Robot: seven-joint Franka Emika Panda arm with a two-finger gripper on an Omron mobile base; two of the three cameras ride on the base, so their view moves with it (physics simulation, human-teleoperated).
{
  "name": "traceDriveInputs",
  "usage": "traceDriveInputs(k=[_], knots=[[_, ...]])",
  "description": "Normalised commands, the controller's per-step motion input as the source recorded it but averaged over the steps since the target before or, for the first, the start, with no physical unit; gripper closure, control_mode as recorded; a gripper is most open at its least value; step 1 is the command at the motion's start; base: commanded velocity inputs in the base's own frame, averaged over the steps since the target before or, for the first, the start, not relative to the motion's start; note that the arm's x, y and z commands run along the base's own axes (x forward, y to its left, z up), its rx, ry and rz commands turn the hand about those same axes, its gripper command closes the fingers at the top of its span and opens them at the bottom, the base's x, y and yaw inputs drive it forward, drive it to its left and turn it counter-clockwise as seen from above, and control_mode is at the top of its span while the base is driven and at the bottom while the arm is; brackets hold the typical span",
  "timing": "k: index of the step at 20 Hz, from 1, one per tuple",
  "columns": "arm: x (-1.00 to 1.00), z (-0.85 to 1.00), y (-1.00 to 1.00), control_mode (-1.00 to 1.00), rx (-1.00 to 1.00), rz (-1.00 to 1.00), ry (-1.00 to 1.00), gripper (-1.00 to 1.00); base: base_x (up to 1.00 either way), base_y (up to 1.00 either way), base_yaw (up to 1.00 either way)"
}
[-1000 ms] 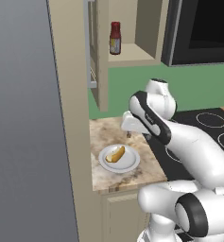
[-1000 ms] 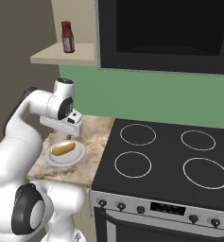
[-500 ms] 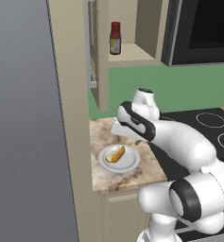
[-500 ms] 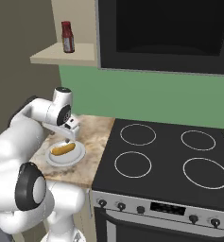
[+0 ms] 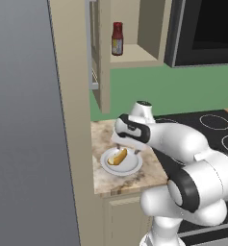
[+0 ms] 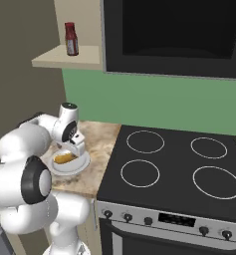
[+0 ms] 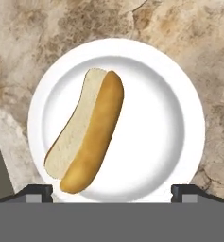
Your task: Move the hot dog bun to the plate on the dining table and place the condiment next to that plate. Then navigate to the fridge and take the sausage and place it on the plate as well.
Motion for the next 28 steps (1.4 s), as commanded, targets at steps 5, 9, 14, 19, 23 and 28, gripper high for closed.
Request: traceDriveInputs(k=[5, 9, 14, 19, 23, 28], knots=[[0.17, -0.37, 0.14, -1.0, 0.0, -0.1, 0.0, -1.0, 0.0, 0.0, 0.0], [0.19, -0.38, 0.16, -1.0, 0.0, -0.1, 0.0, -1.0, 0.0, 0.0, 0.0], [0.23, -0.38, 0.13, -1.0, 0.0, -0.11, 0.0, -1.0, 0.0, 0.0, 0.0], [0.23, -0.32, 0.1, -1.0, 0.0, -0.11, 0.0, -1.0, 0.0, 0.0, 0.0], [0.16, -0.19, 0.06, -1.0, 0.0, -0.11, 0.0, 1.0, 0.0, 0.0, 0.0], [-0.06, 0.17, 0.0, -1.0, 0.03, -0.07, -0.06, 1.0, 0.0, 0.0, 0.0]])
